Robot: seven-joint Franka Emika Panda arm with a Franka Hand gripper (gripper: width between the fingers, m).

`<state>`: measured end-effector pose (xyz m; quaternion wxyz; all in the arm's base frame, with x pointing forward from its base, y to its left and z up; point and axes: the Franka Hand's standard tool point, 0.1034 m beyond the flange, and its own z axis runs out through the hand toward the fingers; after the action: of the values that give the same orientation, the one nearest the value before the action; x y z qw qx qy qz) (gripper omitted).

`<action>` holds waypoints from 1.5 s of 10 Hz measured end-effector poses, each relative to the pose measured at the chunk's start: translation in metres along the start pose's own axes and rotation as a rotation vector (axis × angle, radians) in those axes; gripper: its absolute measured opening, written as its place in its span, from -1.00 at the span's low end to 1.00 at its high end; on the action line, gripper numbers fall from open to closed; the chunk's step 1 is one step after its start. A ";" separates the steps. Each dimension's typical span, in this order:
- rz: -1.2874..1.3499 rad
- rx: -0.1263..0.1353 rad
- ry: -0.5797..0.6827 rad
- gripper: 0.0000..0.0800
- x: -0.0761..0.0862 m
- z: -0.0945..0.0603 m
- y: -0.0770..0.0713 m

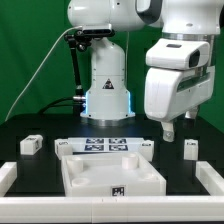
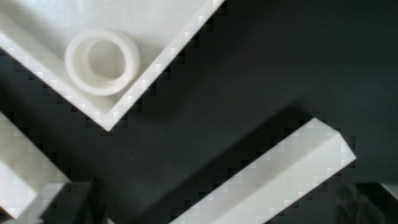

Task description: Assemble one leg

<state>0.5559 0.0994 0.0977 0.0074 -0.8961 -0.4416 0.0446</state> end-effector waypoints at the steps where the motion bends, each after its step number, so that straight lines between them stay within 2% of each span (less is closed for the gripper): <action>1: 0.019 0.051 -0.068 0.63 0.001 0.000 -0.003; 10: 0.019 0.052 -0.069 0.63 0.000 0.001 -0.003; 11: -0.011 0.045 -0.059 0.63 0.000 0.001 -0.002; 13: -0.175 0.016 -0.018 0.63 -0.012 0.004 0.001; 15: -0.314 0.025 -0.022 0.63 -0.024 0.009 0.008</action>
Offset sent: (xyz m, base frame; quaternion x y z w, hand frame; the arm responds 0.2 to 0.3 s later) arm 0.0000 0.0000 0.0000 0.0000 0.0000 0.0000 1.0000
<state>0.5471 0.0755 0.0903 0.0209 -0.8153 -0.5757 0.0581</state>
